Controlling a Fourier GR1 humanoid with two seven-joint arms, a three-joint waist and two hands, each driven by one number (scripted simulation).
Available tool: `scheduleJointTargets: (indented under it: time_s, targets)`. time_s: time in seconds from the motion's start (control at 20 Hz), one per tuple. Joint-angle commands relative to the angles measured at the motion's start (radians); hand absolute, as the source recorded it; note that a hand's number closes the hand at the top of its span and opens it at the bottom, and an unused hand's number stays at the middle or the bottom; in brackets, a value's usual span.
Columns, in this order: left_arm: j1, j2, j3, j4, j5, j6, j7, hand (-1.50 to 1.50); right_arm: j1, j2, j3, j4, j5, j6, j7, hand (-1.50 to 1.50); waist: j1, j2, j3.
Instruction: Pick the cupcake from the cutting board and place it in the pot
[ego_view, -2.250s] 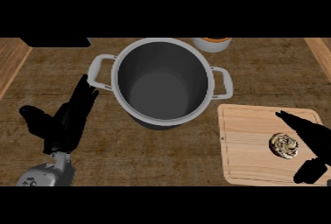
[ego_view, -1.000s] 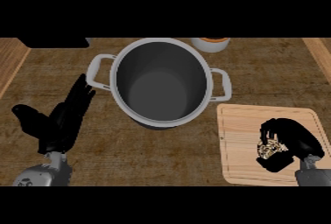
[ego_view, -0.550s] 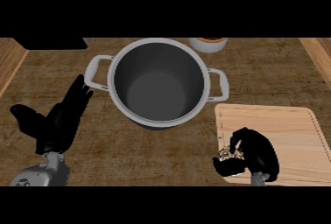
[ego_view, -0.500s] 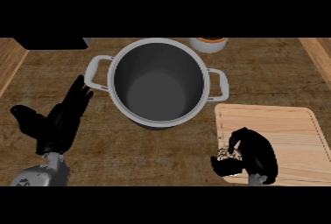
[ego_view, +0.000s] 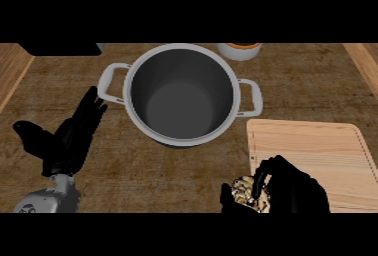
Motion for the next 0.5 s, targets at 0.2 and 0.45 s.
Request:
scheduleJointTargets:
  time_s: [0.2,0.45]
  targets:
    - [0.031,-0.043,-0.069,-0.052,-0.045,0.025,0.022,0.0,-0.311,0.008,0.141,-0.225,0.16,0.231,0.223,1.5,0.018,0.001,0.0]
    - [0.0,-0.003,-0.006,0.009,-0.013,-0.011,-0.014,0.0,-0.553,0.008,0.02,-0.13,0.005,0.226,0.284,1.5,0.027,0.006,-0.001]
